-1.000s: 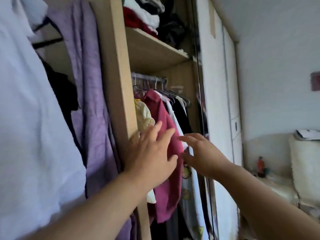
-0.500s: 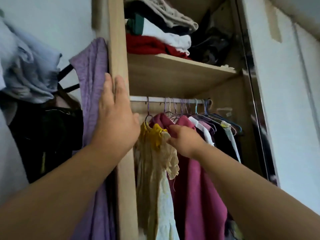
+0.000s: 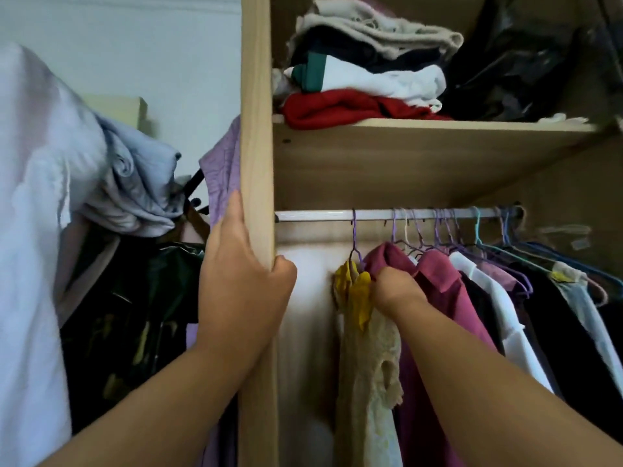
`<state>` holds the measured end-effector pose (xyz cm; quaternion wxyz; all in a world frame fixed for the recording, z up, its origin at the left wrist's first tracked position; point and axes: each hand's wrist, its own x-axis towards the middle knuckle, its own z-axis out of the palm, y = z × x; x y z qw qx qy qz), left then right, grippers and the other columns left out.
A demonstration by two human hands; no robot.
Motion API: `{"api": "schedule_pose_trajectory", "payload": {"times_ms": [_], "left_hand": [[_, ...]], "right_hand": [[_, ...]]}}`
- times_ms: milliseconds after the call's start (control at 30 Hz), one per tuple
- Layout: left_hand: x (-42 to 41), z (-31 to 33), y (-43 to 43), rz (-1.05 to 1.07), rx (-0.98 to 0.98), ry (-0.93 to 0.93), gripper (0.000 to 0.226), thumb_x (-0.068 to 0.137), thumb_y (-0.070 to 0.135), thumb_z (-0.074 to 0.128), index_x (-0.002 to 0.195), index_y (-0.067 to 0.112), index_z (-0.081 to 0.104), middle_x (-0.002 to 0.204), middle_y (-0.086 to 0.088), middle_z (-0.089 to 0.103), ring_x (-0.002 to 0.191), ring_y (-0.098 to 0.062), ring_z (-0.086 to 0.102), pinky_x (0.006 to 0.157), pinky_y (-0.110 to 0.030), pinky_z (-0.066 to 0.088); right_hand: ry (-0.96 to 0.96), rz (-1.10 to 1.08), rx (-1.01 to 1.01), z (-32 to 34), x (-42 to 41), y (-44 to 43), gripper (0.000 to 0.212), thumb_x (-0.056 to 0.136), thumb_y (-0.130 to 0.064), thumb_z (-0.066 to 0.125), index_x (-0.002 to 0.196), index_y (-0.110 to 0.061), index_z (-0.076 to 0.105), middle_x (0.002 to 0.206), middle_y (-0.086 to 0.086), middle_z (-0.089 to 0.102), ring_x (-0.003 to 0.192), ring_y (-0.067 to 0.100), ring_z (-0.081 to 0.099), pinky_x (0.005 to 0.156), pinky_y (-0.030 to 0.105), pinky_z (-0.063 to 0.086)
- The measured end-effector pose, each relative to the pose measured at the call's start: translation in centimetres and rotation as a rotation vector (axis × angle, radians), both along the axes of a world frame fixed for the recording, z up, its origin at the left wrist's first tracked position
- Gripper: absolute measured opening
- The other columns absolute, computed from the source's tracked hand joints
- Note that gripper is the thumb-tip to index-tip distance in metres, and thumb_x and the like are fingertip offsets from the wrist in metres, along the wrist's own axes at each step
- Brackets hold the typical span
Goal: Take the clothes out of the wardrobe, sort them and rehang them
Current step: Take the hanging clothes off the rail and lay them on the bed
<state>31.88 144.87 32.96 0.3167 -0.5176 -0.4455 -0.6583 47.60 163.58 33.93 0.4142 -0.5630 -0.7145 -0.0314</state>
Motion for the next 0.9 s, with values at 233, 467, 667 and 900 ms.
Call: {"api": "schedule_pose_trajectory", "payload": {"times_ms": [233, 467, 667, 900], "left_hand": [[0.0, 0.0, -0.1, 0.009, -0.013, 0.015, 0.089, 0.072, 0.017, 0.065, 0.149, 0.024, 0.021, 0.143, 0.003, 0.042, 0.122, -0.005, 0.035, 0.092, -0.008, 0.022], [0.0, -0.1, -0.1, -0.009, -0.019, 0.006, 0.089, 0.072, 0.017, 0.065, 0.149, 0.025, 0.022, 0.144, 0.003, 0.041, 0.126, -0.009, 0.038, 0.098, -0.015, 0.026], [0.2, 0.0, -0.4, -0.03, -0.033, -0.019, 0.089, 0.073, 0.015, 0.065, 0.15, 0.021, 0.021, 0.135, -0.007, 0.046, 0.12, -0.017, 0.043, 0.093, -0.013, 0.027], [1.9, -0.5, -1.3, 0.293, -0.164, 0.217, 0.1, 0.07, 0.025, 0.071, 0.15, 0.007, 0.013, 0.157, -0.02, 0.009, 0.145, -0.032, 0.008, 0.117, -0.044, 0.016]], "right_hand": [[-0.043, -0.033, -0.128, 0.2, -0.7, 0.4, 0.034, 0.09, -0.012, 0.049, 0.122, -0.004, 0.056, 0.122, 0.016, 0.06, 0.113, 0.032, 0.058, 0.09, 0.039, 0.047], [-0.016, -0.058, 0.05, 1.2, 0.3, 0.5, 0.027, 0.088, 0.004, 0.042, 0.108, 0.001, 0.06, 0.111, 0.02, 0.065, 0.101, 0.032, 0.062, 0.08, 0.035, 0.049], [-0.074, -0.029, 0.174, 2.6, 4.3, -2.3, 0.02, 0.091, -0.013, 0.047, 0.102, -0.006, 0.062, 0.107, 0.02, 0.065, 0.099, 0.035, 0.061, 0.077, 0.032, 0.045], [-0.15, -0.025, 0.205, -0.3, 13.1, -9.3, 0.014, 0.09, -0.023, 0.055, 0.08, -0.014, 0.06, 0.082, 0.012, 0.062, 0.083, 0.033, 0.06, 0.064, 0.03, 0.037]]}}
